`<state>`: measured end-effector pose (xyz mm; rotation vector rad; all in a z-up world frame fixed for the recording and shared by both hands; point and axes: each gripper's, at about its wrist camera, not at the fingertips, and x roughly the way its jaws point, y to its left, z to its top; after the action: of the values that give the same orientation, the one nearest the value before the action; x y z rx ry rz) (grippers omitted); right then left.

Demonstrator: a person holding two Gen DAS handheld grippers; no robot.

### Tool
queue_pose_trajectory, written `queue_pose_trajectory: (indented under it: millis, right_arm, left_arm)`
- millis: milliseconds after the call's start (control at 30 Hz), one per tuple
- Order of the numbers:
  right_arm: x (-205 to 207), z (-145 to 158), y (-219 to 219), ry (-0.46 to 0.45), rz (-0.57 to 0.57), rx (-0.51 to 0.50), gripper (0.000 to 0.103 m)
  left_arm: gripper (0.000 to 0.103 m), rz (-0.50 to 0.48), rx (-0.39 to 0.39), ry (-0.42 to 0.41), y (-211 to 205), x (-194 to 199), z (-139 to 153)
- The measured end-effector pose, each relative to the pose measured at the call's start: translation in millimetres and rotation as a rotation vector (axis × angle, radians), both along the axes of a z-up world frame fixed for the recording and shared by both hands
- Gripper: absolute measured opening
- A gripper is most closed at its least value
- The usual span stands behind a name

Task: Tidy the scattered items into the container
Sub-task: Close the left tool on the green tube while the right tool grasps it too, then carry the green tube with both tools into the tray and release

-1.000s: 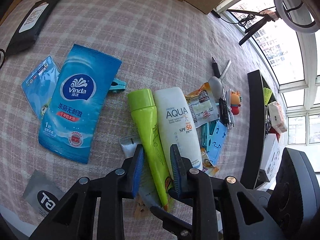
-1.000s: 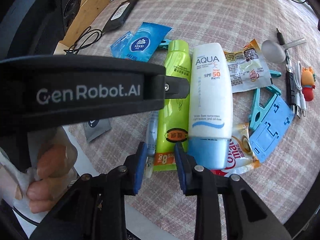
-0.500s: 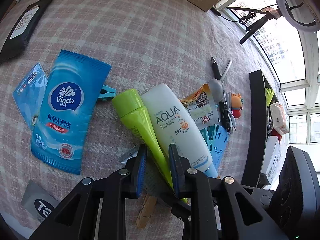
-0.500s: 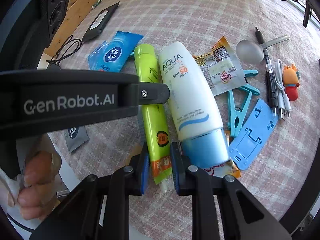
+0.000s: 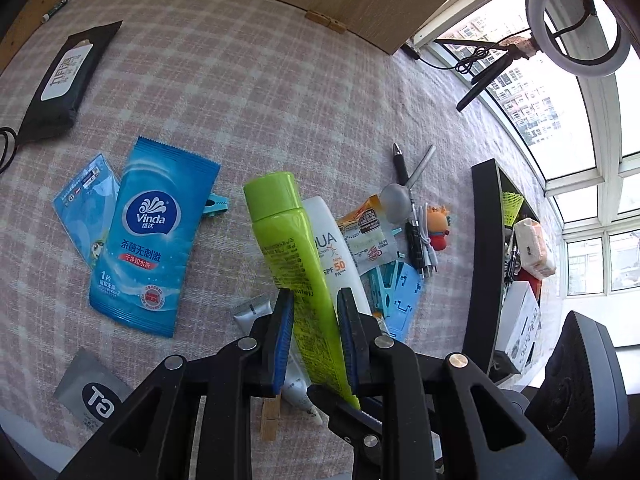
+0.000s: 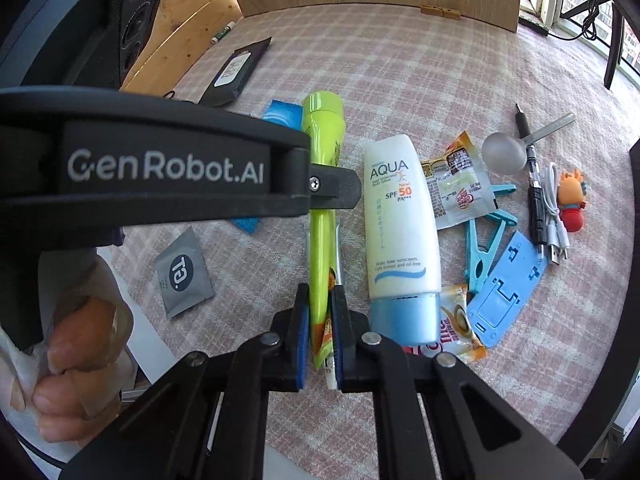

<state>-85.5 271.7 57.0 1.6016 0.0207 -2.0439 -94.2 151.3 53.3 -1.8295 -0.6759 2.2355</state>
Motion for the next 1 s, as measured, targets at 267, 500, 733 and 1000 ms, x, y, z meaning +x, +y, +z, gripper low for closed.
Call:
queue_pose_trajectory:
  millis: [267, 500, 733, 1000]
  right_arm:
    - [-9.1, 36.1, 50.5, 0.063, -0.134, -0.026, 0.007]
    - [-2.0, 66.4, 147.9, 0.136, -0.335, -0.021, 0.007]
    - [33.6, 83.6, 253.5, 0.197, -0.577, 0.013, 0.007]
    - [81.7, 97.2, 365.6, 0.205, -0.812, 0.109, 0.008]
  left_arm:
    - [0.017, -0.127, 0.004, 0.087, 72.6, -23.5, 38.3]
    - [0.016, -0.319, 0.027, 0.153, 188.1, -42.6, 71.0]
    - [0.015, -0.557, 0.078, 0.207, 331.5, -37.7, 104.6]
    - [0.016, -0.753, 0.061, 0.199, 467.1, -17.2, 103.5]
